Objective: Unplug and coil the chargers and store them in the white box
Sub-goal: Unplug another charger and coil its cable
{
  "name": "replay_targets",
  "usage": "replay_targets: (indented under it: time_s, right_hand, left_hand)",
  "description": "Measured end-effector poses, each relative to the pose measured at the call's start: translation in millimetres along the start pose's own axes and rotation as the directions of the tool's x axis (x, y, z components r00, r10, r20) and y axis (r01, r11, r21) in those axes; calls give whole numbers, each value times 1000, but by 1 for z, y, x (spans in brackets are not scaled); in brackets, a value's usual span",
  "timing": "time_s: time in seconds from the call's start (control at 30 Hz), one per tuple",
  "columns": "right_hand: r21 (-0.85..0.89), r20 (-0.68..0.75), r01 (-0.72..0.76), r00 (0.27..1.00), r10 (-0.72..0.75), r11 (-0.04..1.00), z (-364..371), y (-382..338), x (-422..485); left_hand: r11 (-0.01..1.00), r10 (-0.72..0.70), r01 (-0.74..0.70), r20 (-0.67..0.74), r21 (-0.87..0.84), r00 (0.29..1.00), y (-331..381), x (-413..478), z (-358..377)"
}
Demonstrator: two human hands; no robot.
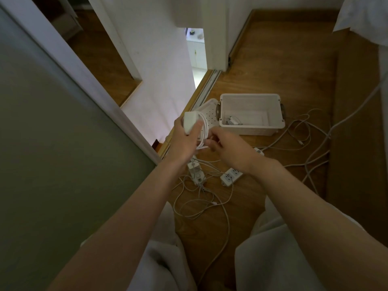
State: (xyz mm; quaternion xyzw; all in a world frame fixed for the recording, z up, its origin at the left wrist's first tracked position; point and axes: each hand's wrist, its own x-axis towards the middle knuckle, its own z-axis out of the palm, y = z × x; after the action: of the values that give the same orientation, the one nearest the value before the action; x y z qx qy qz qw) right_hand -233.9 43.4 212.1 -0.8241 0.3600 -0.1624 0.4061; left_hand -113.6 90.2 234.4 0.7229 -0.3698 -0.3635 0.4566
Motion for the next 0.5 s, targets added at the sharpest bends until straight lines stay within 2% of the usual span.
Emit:
replay_targets:
  time_s: [0.1,0.17,0.23,0.27,0.33,0.4,0.43,0.47,0.5]
  right_hand:
    - [45,75,-54,996,50,998,-10,4,-1]
    - [111,48,-107,994,102,988,-17,4,-2]
    - [284,-22,-198,977,213,938,-26,4,-3]
    - [418,-40,-253,954,295,873,-29,4,-3]
    - [676,12,-330,899,438,659,-31,3,-2]
    - [842,91,-330,867,490,427,-29,1,0]
    - [886,110,-309,865,490,346,-26,1,1]
    - [906,109,-288,865,489,309,-22,0,1]
    - [910,84,-271,862,500,313,-18,-2,1]
  left_hand:
    - [996,-74,72,-26,-44,997,-2,2,-4]
    - [994,-100,98,-33,-56,994,-2,3,-5]
    - [992,-113,110,-36,-67,993,-2,4,-5]
    - [990,-122,119,-32,-79,992,-1,5,-5]
    - [987,-130,128,-14,-100,991,0,5,-4]
    - [988,-112,112,10,-104,994,2,3,-1]
    - [989,-102,104,24,-102,995,3,2,1]
    - [990,-95,98,40,-98,995,3,1,3]
    - [992,-88,93,57,-91,995,3,-1,6]
